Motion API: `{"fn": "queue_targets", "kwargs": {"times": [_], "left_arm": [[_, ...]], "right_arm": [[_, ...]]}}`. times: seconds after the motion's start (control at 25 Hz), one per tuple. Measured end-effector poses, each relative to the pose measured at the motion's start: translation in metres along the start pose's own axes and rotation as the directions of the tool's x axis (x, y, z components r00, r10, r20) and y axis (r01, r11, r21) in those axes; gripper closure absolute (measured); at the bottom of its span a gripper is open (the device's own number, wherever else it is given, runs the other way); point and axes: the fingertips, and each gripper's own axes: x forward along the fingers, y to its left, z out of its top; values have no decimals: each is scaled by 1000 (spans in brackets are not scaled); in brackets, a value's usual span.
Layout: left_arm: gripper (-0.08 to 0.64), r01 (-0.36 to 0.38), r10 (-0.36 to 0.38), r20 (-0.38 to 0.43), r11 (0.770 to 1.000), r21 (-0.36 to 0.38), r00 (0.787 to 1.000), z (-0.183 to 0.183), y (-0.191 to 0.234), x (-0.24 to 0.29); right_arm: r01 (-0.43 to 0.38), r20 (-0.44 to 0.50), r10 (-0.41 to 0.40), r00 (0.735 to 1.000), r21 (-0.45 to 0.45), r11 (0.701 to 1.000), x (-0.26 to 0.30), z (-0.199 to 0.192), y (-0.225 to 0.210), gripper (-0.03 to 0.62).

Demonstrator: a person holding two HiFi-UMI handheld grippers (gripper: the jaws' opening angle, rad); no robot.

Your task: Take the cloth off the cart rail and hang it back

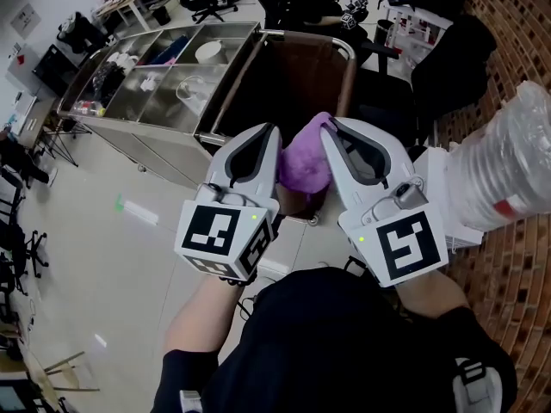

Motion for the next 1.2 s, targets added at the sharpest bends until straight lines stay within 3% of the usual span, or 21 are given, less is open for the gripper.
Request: {"fn": "queue_targets", "kwargs": {"times": [0.6,0.68,0.76,1.2], "left_arm": [[561,-174,175,18,985,-17,984,25,161,-135],[561,-209,209,25,978,-16,978,26,181,-157],[561,-239,239,31,971,-11,971,22,202,-176],[561,-405,405,43,914,4,913,-25,301,-261]], "right_arm": [[-131,25,133,991,-57,990,107,54,151,568],[-164,63,168,984,-69,984,123,63,176,568],[-190,169,203,964,-91,978,142,76,201,568],[-351,88,359,929,-98,931,229,35,311,568]]}}
